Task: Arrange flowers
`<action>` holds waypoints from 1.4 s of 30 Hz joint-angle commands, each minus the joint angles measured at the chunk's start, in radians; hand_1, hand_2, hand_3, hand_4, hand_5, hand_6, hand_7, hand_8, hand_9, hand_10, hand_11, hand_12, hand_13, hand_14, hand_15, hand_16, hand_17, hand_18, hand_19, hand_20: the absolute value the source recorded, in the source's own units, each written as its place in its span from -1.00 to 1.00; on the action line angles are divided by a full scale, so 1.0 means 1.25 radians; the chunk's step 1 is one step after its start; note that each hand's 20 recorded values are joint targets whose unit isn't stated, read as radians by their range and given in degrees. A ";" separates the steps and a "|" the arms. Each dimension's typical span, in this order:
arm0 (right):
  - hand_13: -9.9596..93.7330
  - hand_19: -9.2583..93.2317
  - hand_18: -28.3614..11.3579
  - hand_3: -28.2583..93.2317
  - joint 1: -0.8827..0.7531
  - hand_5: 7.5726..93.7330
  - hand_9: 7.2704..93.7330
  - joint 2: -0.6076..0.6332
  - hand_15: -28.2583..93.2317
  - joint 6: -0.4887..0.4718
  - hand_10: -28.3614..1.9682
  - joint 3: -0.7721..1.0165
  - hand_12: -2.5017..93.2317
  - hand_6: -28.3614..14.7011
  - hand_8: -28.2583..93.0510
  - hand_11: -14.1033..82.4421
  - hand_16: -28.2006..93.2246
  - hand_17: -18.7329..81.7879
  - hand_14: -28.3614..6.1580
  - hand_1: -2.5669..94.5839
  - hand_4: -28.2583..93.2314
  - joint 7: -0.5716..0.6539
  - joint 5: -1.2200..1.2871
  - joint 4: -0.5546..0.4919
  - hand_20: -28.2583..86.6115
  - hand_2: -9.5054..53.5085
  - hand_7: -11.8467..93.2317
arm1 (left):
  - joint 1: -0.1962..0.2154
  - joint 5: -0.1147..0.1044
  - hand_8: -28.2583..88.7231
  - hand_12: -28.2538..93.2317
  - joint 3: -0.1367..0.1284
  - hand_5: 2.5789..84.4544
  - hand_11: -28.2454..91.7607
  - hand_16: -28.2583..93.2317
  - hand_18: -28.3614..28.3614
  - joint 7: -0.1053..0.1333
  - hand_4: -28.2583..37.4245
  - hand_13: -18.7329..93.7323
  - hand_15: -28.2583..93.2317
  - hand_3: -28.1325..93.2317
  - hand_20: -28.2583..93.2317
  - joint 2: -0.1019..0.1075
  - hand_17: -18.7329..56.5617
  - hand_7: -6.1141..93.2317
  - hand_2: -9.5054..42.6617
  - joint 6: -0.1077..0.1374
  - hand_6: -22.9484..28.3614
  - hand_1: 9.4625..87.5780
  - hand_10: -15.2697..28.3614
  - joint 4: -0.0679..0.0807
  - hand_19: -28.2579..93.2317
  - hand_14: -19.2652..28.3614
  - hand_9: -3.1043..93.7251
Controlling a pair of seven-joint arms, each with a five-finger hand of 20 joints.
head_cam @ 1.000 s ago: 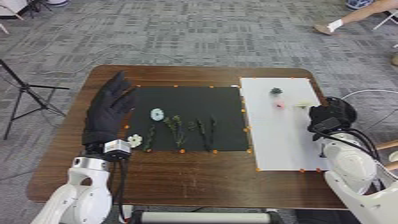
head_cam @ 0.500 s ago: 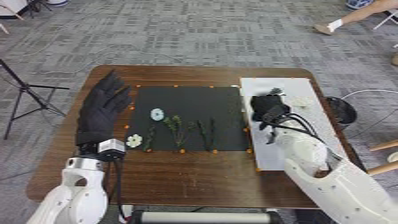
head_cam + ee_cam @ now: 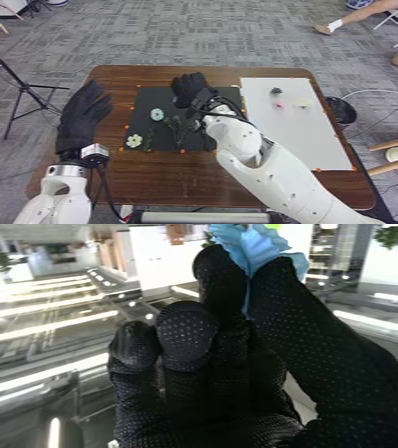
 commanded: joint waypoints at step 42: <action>0.24 0.94 -0.54 0.86 -0.013 0.03 0.12 -0.056 0.76 -0.065 0.10 0.010 -0.34 0.27 -0.82 0.20 0.06 -0.05 0.04 -0.22 -1.00 0.003 -0.142 0.107 0.48 -1.00 0.04 | -0.113 0.019 -0.70 -0.26 0.133 -0.39 -0.28 -0.46 0.75 -0.065 -0.98 -0.27 -0.21 0.59 -0.43 0.008 -0.81 -0.47 -0.68 0.127 -0.04 -0.62 0.23 0.037 0.20 0.43 -0.39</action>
